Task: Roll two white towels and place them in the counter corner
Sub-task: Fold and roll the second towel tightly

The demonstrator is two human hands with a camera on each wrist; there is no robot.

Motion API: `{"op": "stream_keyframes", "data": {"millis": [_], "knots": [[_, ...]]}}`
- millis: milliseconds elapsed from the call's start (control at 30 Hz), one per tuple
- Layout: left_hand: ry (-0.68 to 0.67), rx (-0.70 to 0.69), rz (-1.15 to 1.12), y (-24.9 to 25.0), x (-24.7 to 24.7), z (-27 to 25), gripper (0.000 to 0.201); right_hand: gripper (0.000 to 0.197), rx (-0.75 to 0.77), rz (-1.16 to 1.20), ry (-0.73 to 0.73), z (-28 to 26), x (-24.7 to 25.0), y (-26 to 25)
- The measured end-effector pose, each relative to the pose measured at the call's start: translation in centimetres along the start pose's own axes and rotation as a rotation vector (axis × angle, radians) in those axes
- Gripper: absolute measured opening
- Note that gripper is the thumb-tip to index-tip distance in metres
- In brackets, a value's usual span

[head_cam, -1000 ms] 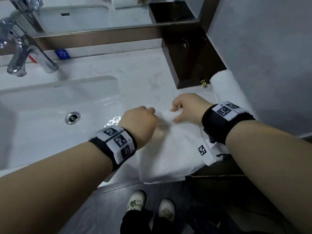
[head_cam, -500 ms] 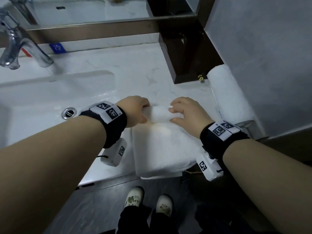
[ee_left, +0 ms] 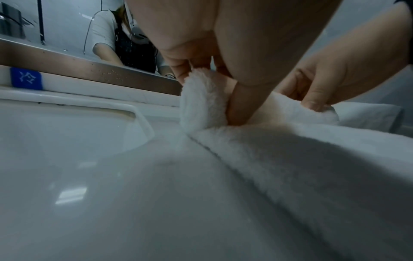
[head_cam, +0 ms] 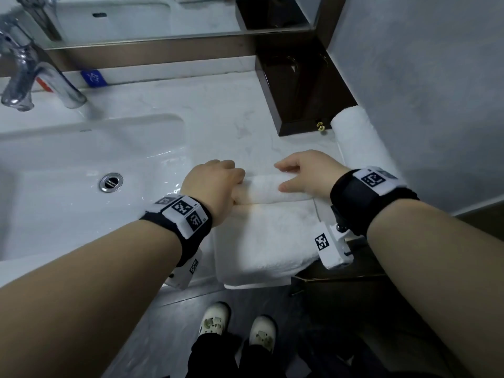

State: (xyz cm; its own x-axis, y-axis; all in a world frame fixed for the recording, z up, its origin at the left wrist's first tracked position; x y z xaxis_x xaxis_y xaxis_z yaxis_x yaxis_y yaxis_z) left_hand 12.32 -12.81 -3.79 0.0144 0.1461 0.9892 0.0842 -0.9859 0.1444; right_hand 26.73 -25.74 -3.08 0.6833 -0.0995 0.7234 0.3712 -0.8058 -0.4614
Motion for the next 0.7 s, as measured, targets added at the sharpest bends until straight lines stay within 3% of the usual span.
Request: {"op": "stream_keyframes", "data": {"millis": [67, 200, 367, 533, 600, 700], "knots": [[0.038, -0.019, 0.012, 0.4, 0.0, -0.3, 0.023, 0.057, -0.027, -0.192, -0.034, 0.0, 0.2, -0.8], [0.064, -0.005, -0.023, 0.7, -0.4, -0.9, 0.023, 0.041, 0.014, -0.414, -0.028, -0.6, -0.5, -2.4], [0.029, 0.034, -0.22, 0.4, -1.3, -1.8, 0.028, 0.036, 0.064, -0.353, 0.077, -1.3, -1.1, -1.8], [-0.115, 0.069, -0.294, -0.1, -1.1, -2.1, 0.027, 0.022, 0.155, -0.348, 0.156, -1.9, -1.9, -1.3], [-0.175, 0.059, -0.314, -0.2, -0.9, -2.0, 0.035, 0.018, 0.187, -0.352, 0.188, -2.2, -2.1, -1.0], [-0.194, 0.122, -0.525, -0.6, -0.8, -1.9, 0.038, 0.021, 0.226, -0.373, 0.218, -2.5, -2.4, -0.7]]}}
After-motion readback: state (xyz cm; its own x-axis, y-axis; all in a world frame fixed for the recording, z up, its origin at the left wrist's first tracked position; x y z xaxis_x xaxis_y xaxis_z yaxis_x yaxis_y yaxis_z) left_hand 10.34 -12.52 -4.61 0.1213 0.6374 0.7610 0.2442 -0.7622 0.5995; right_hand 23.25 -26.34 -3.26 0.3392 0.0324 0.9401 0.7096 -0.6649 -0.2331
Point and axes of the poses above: each hand's wrist, its own z-axis towards the middle knuckle, its own x-axis out of the back of the hand, y = z × x, the point moved 5 cm from there along z, towards the middle knuckle, and after that the axes turned 13 degrees about -x, right-handed, at the moved point
